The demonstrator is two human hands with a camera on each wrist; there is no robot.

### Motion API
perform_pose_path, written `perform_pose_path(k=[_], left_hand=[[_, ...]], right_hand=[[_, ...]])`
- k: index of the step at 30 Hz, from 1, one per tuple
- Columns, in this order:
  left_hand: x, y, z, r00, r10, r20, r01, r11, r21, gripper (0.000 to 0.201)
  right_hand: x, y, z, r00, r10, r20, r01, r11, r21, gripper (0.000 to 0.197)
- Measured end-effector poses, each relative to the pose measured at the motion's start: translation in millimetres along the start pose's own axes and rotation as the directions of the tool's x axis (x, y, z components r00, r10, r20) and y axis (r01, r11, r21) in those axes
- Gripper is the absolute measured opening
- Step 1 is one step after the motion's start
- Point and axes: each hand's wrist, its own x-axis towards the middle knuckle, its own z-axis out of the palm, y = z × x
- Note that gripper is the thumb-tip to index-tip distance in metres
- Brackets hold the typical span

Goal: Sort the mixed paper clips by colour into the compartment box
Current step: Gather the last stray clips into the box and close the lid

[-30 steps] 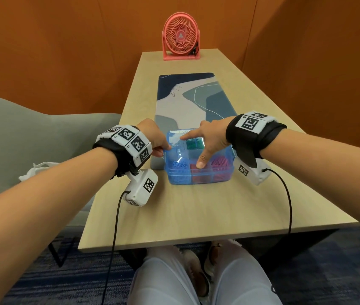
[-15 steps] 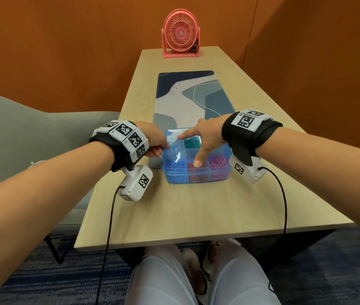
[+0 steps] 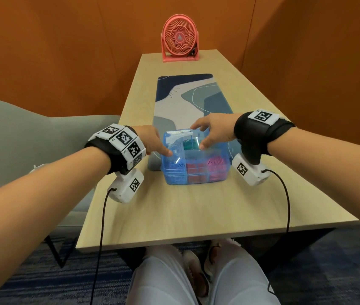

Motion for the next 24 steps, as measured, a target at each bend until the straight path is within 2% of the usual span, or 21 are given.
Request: perform_pose_path(k=[3,6,8,11,16,21,24], left_hand=[[-2.7,8.3,-1.9,0.990,0.136,-0.034,-0.131,0.984,0.125,0.082],[-5.3,18.1,1.7,0.972,0.225,0.071,-0.235,0.954,0.185,0.102],[-4.8,22.3,3.1,0.962,0.225,0.155,-0.248,0.957,0.153,0.104],[-3.0,29.9,4.1,0.951,0.234,0.203,-0.269,0.948,0.171,0.105],[1.8,43.8,4.7,0.967,0.174,0.186,-0.236,0.887,0.397,0.119],[3.8,57.5,7.5,0.969,0.136,0.205,-0.223,0.837,0.499,0.126],[5.0,60.8,8.8,0.964,0.146,0.223,-0.242,0.829,0.504,0.129]], right_hand=[[-4.4,13.2,-0.8,0.997,0.055,-0.054,-0.056,0.998,-0.021,0.070],[-7.3,23.7,-1.3,0.989,0.146,-0.033,-0.148,0.986,-0.072,0.074],[-7.6,29.9,-1.3,0.983,0.183,-0.004,-0.183,0.982,-0.041,0.074],[-9.3,35.8,1.4,0.980,0.200,0.024,-0.201,0.979,0.032,0.070],[-11.5,41.6,5.8,0.972,0.227,0.054,-0.233,0.954,0.190,0.072],[-14.3,47.5,12.3,0.958,0.269,0.101,-0.285,0.845,0.453,0.068],[-13.6,47.4,14.3,0.923,0.363,0.127,-0.378,0.798,0.470,0.055]])
